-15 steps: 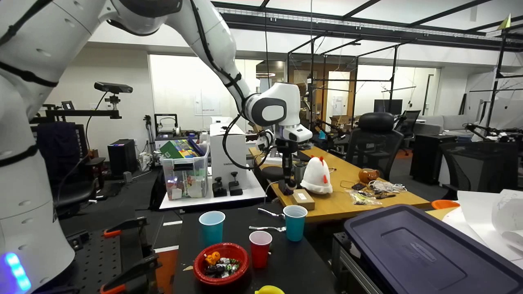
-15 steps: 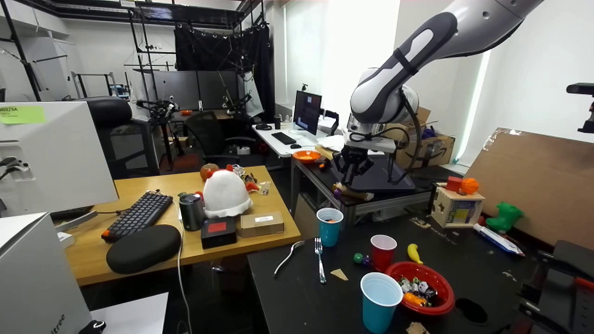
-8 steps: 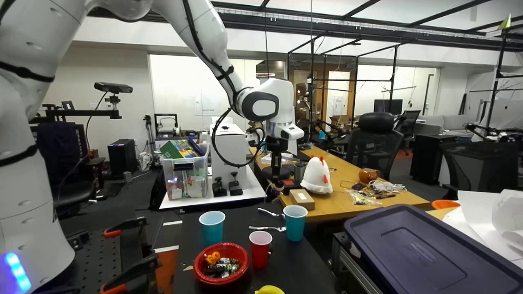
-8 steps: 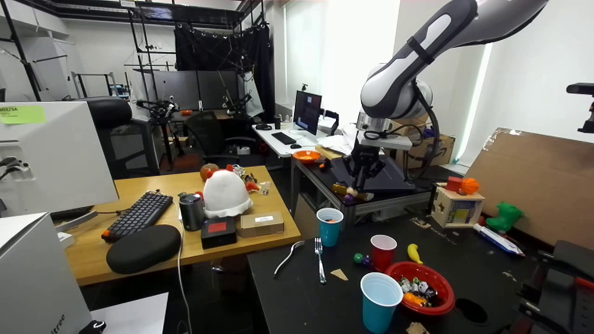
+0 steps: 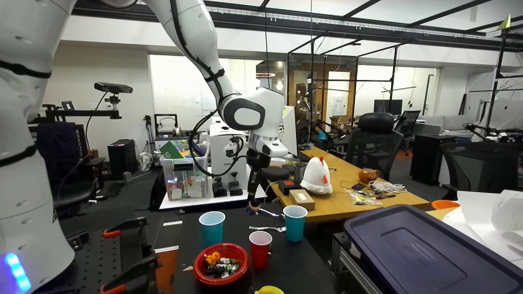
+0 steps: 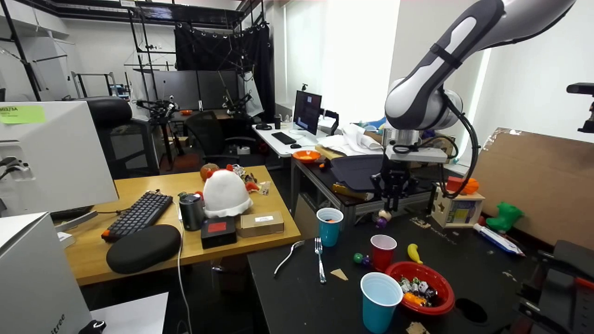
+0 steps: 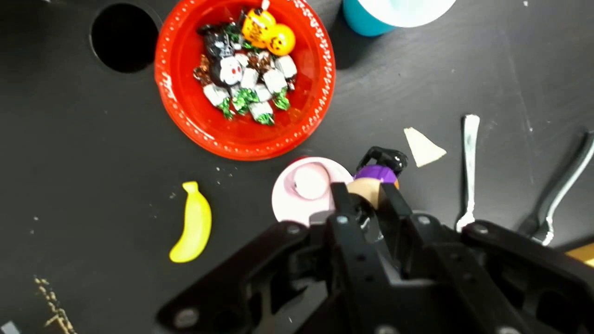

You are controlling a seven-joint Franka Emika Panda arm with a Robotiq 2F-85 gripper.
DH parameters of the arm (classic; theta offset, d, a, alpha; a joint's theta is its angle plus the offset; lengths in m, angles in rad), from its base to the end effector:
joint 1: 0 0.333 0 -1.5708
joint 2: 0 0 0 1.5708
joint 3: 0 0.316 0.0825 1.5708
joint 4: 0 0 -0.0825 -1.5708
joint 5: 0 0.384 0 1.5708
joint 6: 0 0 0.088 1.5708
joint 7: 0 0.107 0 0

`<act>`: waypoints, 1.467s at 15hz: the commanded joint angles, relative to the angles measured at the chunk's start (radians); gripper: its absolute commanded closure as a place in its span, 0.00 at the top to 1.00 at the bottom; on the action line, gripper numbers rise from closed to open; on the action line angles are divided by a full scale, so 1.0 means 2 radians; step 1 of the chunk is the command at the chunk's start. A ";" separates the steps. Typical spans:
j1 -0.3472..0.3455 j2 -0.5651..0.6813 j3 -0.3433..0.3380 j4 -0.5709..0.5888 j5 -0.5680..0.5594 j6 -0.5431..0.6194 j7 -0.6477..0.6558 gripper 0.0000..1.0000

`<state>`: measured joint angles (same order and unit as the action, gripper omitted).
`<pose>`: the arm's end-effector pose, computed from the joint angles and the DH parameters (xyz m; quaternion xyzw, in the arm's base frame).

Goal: Pick up some of the contents in the cup and put them in the bowl

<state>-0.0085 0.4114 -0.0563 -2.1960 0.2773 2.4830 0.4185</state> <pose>0.5412 -0.0371 0.1844 -0.9339 0.3462 0.0709 0.0548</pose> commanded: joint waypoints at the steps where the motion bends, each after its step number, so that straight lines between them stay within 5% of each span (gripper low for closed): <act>1: -0.011 -0.037 0.000 -0.059 0.018 -0.016 -0.010 0.05; 15: -0.032 -0.030 -0.007 -0.089 0.029 -0.047 -0.011 0.05; 16: -0.032 -0.030 -0.007 -0.089 0.028 -0.047 -0.010 0.14; 17: -0.031 -0.031 -0.008 -0.088 0.028 -0.046 -0.008 0.45; 19: -0.031 -0.032 -0.008 -0.089 0.029 -0.040 -0.009 0.44; 22: -0.032 -0.039 -0.008 -0.087 0.033 -0.029 -0.010 0.65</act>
<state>-0.0696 0.3776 -0.0673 -2.3612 0.3181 2.4215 0.4180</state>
